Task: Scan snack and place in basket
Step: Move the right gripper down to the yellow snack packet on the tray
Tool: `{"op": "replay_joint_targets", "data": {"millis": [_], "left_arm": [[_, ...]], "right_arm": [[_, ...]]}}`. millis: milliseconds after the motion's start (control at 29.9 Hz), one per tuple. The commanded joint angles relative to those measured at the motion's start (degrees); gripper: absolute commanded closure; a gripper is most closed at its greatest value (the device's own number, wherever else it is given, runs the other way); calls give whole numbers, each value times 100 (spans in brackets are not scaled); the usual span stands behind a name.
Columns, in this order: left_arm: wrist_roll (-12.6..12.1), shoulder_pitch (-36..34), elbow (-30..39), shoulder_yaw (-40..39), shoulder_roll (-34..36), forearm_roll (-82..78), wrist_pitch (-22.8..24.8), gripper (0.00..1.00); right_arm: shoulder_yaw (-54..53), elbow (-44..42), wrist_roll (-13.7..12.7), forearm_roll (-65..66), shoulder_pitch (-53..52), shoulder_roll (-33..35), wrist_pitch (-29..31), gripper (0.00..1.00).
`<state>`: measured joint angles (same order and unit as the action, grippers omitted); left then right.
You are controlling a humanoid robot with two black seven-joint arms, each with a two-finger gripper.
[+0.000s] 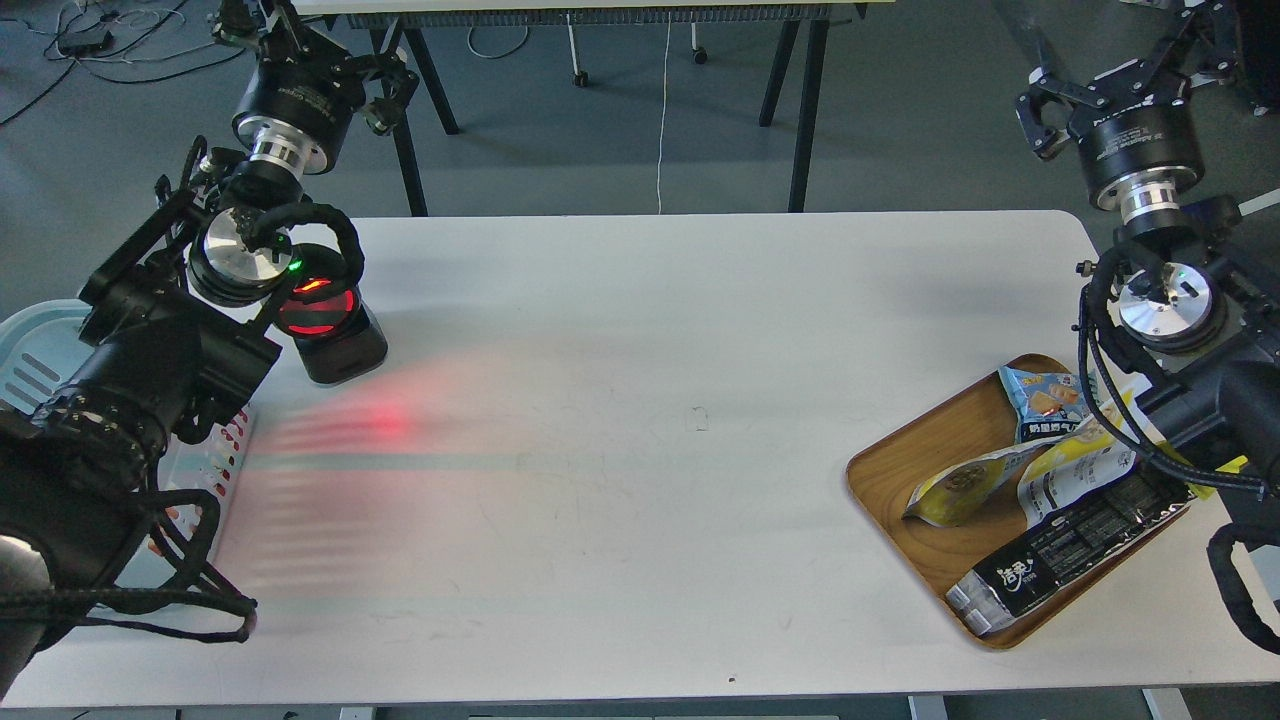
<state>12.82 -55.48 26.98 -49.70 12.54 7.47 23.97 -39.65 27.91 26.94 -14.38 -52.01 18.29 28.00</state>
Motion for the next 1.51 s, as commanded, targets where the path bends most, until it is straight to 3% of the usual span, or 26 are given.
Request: {"op": "replay_joint_targets", "data": {"millis": [0,234,435,669,1070,1271,1472], "left_arm": [[2,-6,-9,39,3,-9,-6,0],[-25,-24,-9,48,29,0,47,0],[-60,-33,44,74,38,-9,143,0],[-42,-94,44,74,82,-17,213,0],[-33,-86,62,83,257,-35,363,0],[-34,-77,53,83,310,-61,389,0],[-34,-103,53,92,345,-70,398,0]], "right_arm": [[54,4,-4,14,16,-36,0,0],[185,56,4,84,-273,148,0,0],[1862,293,106,155,-1503,922,0,1],[3919,2006,106,645,-3058,1871,0,1],[6415,4405,106,4598,-5362,2021,0,1],[7830,5855,106,6715,-6293,1793,-1497,2],[8377,7113,106,8317,-6927,1959,-1727,5]]}}
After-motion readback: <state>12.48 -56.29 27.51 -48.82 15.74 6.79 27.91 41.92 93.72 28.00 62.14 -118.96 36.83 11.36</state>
